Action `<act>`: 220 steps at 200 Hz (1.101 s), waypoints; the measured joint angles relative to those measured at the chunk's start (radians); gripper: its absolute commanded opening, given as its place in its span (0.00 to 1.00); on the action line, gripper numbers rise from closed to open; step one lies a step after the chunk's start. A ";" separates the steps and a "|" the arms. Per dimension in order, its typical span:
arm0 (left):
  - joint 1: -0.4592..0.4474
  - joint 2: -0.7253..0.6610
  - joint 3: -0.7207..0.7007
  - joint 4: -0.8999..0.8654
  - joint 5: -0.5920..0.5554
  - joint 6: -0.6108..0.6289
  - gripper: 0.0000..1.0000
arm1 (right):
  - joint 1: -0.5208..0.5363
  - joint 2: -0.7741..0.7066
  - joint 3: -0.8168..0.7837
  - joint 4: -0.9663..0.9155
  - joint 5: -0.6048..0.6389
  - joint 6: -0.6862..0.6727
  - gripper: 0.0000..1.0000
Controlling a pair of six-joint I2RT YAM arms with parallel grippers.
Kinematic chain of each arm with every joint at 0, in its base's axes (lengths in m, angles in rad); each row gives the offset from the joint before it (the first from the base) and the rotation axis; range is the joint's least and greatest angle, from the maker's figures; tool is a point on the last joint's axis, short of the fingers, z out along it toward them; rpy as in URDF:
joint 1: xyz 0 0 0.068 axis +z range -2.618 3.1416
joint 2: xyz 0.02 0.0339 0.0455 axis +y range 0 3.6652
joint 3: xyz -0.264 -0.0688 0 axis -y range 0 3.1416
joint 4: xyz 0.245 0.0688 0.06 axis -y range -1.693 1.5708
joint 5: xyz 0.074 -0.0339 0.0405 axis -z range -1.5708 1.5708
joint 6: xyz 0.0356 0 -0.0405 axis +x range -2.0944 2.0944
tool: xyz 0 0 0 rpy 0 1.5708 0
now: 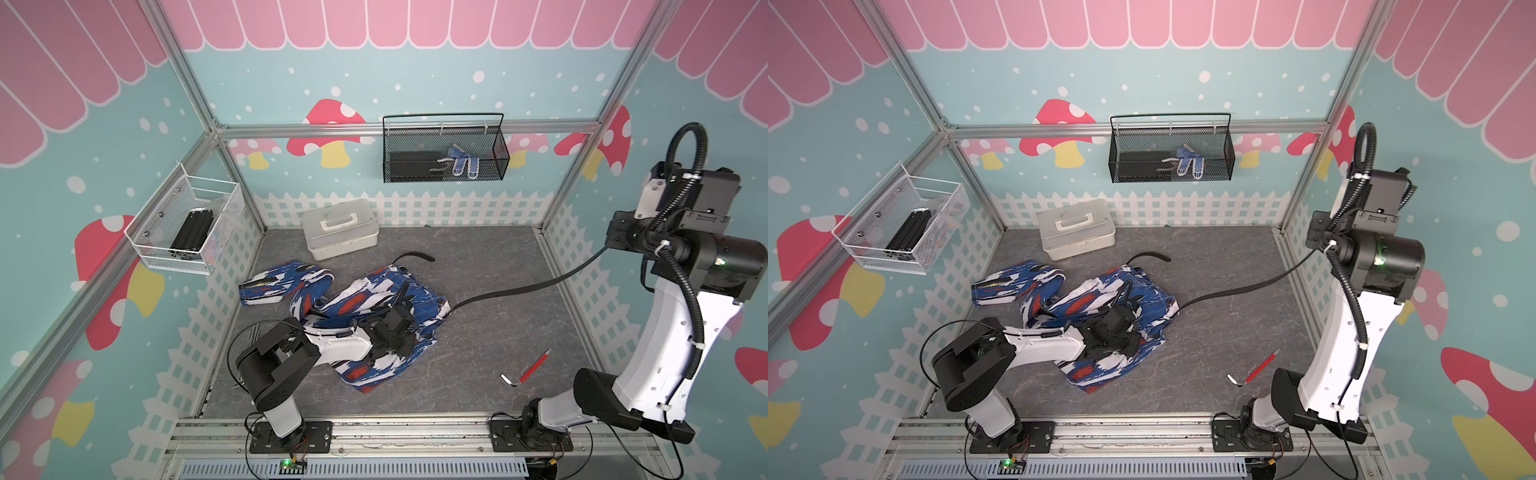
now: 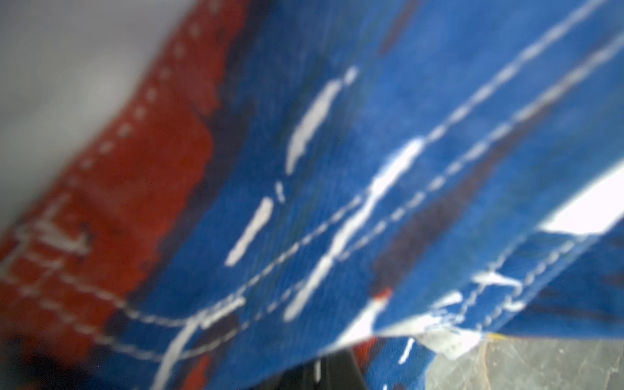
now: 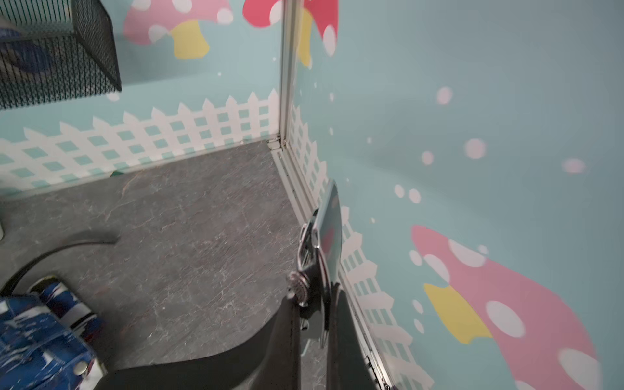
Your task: Remove the belt from the trousers
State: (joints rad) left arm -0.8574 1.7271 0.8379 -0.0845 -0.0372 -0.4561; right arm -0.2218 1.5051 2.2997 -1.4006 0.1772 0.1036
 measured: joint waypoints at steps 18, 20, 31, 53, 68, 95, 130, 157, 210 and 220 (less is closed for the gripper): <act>0.001 0.002 0.002 0.000 0.000 -0.014 0.00 | 0.083 0.041 -0.231 0.066 -0.024 -0.004 0.00; 0.001 0.002 0.002 0.000 0.000 -0.016 0.00 | 0.094 0.052 -0.258 0.076 -0.027 -0.004 0.00; 0.002 0.002 0.002 0.000 0.000 -0.025 0.00 | 0.144 0.106 -0.381 0.128 -0.043 -0.004 0.00; 0.003 0.003 0.003 -0.001 0.003 -0.040 0.00 | 0.224 0.239 -0.570 0.230 -0.078 0.001 0.00; 0.004 0.005 0.008 -0.004 0.004 -0.046 0.00 | 0.261 0.324 -0.607 0.266 -0.102 0.002 0.00; 0.005 0.023 0.032 -0.016 0.004 -0.054 0.00 | 0.299 0.470 -0.594 0.353 -0.149 0.010 0.00; 0.011 0.040 0.061 -0.035 0.010 -0.057 0.00 | 0.330 0.612 -0.565 0.455 -0.188 0.021 0.00; 0.014 0.048 0.081 -0.065 0.017 -0.054 0.00 | 0.346 0.636 -0.548 0.526 -0.198 0.025 0.00; 0.018 0.050 0.088 -0.075 0.027 -0.048 0.00 | 0.348 0.625 -0.523 0.584 -0.230 0.014 0.49; 0.018 0.050 0.089 -0.076 0.028 -0.045 0.00 | 0.352 0.608 -0.523 0.584 -0.234 0.013 0.56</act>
State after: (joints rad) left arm -0.8391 1.7767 0.9264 -0.1604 -0.0093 -0.5011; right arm 0.1303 2.1136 1.7767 -0.8165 -0.0570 0.1169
